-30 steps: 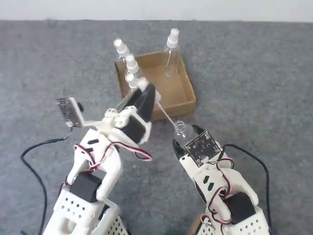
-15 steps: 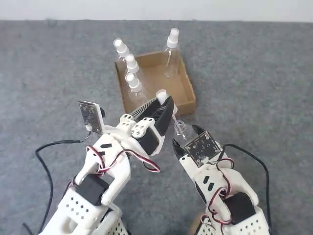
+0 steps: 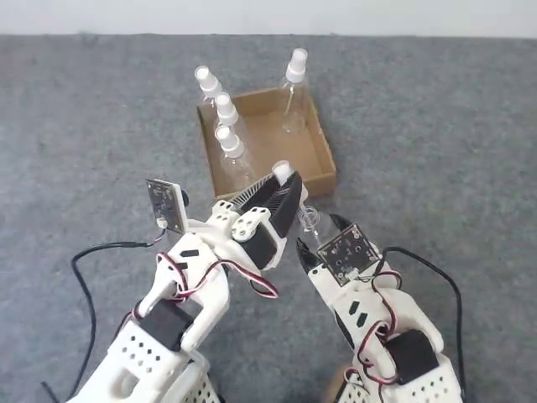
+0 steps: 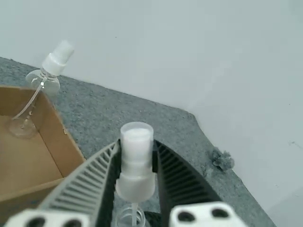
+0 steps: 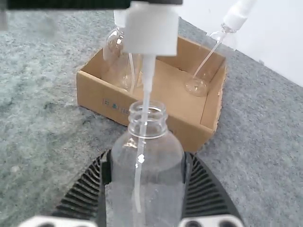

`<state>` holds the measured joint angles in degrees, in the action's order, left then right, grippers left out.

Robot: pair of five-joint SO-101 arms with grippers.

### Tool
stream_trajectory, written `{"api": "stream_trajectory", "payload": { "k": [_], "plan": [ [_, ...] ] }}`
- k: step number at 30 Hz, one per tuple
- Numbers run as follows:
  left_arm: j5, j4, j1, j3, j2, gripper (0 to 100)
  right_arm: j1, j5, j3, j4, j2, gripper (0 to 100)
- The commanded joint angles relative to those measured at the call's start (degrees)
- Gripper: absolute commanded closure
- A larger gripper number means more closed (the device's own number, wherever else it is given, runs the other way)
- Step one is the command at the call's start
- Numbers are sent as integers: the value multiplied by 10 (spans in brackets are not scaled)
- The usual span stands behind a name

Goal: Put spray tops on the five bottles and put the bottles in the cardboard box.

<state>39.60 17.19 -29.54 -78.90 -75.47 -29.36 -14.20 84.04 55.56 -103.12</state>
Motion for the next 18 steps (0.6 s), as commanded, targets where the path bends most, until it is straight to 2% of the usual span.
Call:
{"api": "stream_trajectory", "payload": {
  "k": [1, 8, 13, 18],
  "plan": [
    [-5, -18, -4, 6, -1, 987, -4, -4, -25, 3, -9, 979],
    [-27, -23, -40, 22, 86, 984, -3, -7, -25, 3, -9, 979],
    [-27, -19, -40, 61, 161, 984, -2, -8, -24, 3, -9, 979],
    [-29, -19, -44, 65, 168, 984, 22, -4, -25, 0, -9, 979]
  ]
}}
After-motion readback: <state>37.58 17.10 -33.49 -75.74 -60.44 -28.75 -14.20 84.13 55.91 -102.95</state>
